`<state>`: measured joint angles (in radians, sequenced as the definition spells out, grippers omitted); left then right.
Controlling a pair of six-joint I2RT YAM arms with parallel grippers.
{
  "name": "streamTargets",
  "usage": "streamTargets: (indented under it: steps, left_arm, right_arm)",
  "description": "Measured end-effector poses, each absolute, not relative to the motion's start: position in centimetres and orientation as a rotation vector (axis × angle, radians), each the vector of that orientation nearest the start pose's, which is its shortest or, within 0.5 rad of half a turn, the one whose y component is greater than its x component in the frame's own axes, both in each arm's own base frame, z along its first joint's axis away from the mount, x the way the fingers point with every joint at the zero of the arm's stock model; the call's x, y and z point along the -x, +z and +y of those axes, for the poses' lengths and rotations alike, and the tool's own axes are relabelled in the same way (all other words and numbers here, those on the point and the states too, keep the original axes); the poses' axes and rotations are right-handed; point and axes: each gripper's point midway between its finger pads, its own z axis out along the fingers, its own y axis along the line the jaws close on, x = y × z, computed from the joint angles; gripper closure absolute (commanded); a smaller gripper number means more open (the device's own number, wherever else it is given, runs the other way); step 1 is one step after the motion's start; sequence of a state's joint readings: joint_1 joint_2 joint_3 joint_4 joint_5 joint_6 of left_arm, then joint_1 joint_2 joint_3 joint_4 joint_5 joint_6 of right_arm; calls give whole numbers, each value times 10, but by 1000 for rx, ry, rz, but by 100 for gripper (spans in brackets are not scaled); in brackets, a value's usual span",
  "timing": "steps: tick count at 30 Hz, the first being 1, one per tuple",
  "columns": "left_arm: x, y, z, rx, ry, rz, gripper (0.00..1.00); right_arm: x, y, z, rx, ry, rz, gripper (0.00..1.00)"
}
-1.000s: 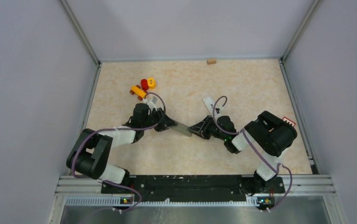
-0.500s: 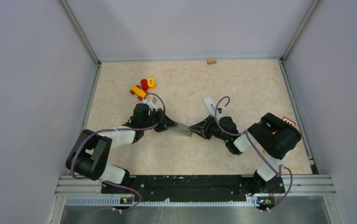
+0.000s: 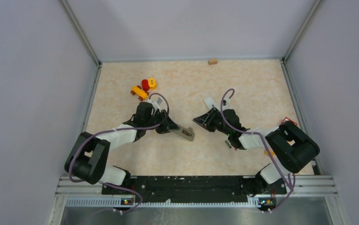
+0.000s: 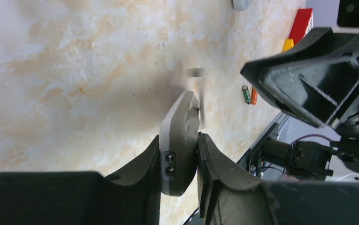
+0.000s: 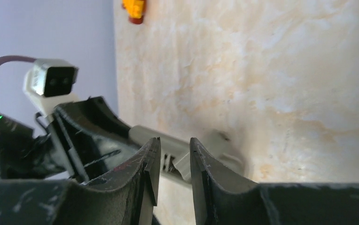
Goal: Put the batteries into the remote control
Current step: Remove the battery cover from the remote control.
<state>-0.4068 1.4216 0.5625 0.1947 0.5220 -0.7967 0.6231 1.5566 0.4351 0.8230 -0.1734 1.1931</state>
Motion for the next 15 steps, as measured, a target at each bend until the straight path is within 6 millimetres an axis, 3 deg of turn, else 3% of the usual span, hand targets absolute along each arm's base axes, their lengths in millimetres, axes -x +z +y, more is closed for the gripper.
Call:
streamTargets:
  steps: [4, 8, 15]
  left_arm:
    - [-256, 77, -237, 113, -1185, 2457, 100]
    - [-251, 80, -237, 58, -1177, 2500, 100]
    - [-256, 115, -234, -139, -1074, 2565, 100]
  right_arm:
    - [-298, 88, 276, -450, 1141, 2132, 62]
    - [-308, 94, 265, -383, 994, 2145, 54]
    - [-289, 110, 264, -68, 964, 2155, 23]
